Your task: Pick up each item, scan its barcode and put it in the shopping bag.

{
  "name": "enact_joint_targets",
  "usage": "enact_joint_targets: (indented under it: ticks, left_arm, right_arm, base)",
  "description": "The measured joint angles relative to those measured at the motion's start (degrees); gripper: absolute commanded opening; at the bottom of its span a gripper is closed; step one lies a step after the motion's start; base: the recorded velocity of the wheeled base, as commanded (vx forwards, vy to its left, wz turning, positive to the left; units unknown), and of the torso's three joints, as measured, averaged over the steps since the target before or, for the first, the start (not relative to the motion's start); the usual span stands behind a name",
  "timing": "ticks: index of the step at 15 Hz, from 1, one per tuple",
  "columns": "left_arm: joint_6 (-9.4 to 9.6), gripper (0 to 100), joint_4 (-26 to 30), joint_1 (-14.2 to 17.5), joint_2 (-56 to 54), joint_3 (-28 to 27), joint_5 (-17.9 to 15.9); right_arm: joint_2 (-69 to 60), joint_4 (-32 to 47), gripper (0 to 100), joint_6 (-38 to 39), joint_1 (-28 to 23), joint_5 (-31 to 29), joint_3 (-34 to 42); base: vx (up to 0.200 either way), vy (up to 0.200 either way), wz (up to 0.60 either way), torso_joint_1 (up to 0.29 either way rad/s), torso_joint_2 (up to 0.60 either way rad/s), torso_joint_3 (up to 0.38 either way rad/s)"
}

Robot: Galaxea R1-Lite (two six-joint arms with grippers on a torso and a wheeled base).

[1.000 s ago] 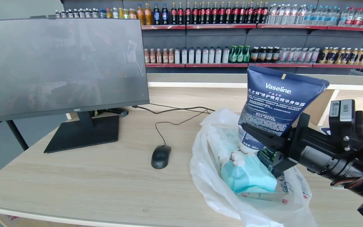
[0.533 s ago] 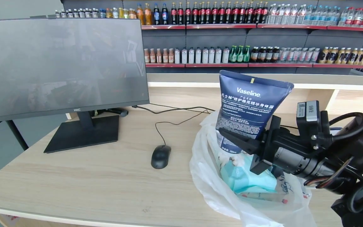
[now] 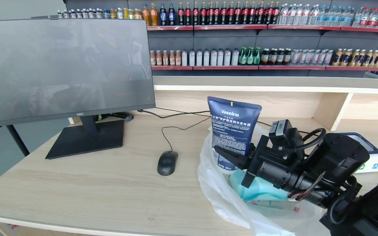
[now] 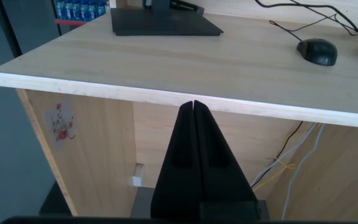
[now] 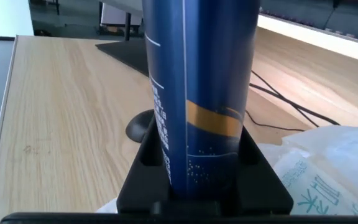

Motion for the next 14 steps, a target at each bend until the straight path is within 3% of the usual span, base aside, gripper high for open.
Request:
enact_joint_targets:
  ticks: [14]
  left_arm:
    - [-0.02, 0, 0.0, -0.1, 0.0, 0.0, 0.0]
  right_arm:
    - [3.5, -0.4, 0, 2.1, -0.1, 0.0, 4.6]
  base:
    - [0.0, 0.0, 0.0, 0.0, 0.0, 0.0]
